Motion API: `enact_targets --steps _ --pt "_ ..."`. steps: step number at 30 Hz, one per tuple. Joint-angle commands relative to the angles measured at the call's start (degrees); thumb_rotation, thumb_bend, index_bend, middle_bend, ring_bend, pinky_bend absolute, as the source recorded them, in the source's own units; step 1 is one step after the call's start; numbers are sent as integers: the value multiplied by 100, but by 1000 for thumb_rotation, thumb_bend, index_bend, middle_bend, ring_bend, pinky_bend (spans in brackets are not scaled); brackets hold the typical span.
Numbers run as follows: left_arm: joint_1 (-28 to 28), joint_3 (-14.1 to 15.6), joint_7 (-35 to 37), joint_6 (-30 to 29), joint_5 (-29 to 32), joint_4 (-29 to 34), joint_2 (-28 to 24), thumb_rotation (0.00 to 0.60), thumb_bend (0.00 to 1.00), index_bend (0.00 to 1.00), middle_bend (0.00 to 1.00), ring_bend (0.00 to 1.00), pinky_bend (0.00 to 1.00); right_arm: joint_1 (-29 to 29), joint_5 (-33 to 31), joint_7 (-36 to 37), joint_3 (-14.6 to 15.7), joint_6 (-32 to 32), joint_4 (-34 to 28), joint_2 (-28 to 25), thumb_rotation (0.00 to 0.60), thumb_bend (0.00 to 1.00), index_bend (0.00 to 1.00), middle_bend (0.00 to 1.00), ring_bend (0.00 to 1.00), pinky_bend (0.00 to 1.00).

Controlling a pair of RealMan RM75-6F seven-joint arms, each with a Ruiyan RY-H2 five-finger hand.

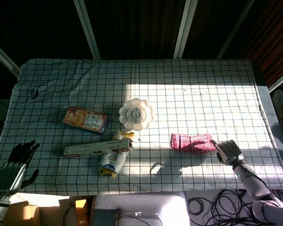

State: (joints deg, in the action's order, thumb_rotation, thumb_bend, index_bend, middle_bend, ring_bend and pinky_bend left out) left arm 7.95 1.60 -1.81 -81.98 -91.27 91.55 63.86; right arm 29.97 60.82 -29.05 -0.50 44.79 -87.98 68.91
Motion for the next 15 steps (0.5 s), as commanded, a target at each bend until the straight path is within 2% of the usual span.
enact_targets --steps 1,15 --pt "-1 1 2 -2 -2 0 0 600 390 0 0 0 18 10 -7 6 9 1 6 8 600 633 160 980 1000 1000" --pt "-11 -7 3 0 32 10 -19 600 389 0 0 0 19 179 -101 142 99 -91 248 238 600 633 147 980 1000 1000"
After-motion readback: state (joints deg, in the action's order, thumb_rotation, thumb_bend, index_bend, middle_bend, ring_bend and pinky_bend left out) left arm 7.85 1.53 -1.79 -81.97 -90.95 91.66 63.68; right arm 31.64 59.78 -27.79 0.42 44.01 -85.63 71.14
